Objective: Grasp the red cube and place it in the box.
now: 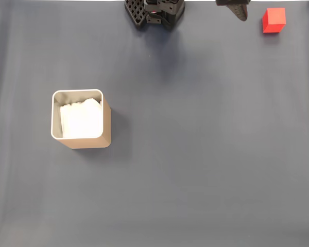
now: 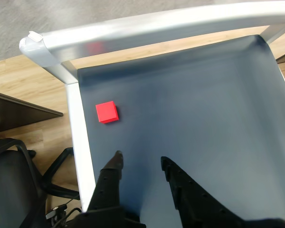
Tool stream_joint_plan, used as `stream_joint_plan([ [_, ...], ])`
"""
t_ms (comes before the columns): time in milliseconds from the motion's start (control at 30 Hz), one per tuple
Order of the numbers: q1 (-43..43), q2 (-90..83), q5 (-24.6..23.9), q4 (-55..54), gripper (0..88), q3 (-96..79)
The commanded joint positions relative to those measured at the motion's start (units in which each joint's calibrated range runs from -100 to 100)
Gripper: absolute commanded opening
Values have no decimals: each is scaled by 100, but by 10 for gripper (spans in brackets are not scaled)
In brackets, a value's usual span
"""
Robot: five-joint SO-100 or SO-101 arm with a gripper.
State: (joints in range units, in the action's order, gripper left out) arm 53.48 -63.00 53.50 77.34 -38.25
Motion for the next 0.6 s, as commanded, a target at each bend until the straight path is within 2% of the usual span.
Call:
stream_joint_plan([
  [0,16,38,49,-294,297,279],
  [200,16,125,259,-655,337,261],
  [567,201,289,352,-1230,395,-113],
])
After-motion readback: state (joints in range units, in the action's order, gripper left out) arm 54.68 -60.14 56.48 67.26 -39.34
